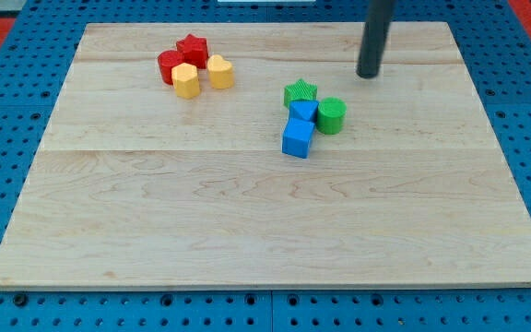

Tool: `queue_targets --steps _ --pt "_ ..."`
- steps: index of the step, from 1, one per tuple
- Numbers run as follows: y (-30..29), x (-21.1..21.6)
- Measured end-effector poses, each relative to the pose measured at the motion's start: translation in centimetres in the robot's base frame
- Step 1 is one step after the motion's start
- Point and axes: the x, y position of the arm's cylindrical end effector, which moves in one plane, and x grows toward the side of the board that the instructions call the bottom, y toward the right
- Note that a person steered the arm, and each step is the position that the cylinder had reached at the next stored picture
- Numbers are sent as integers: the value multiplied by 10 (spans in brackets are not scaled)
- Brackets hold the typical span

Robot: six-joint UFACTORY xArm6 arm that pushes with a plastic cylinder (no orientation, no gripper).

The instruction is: Place the green star to the left side of red circle

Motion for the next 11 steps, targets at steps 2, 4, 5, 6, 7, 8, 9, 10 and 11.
queue_targets --steps 2,4,5,6,7,8,9,10,11 --pt "-86 27" --pt "-189 35" --pt "-289 45" --pt "-326 78" --pt "-363 74" --pt "-342 49" --pt "-325 40" --pt "-350 0" --pt "-384 -24"
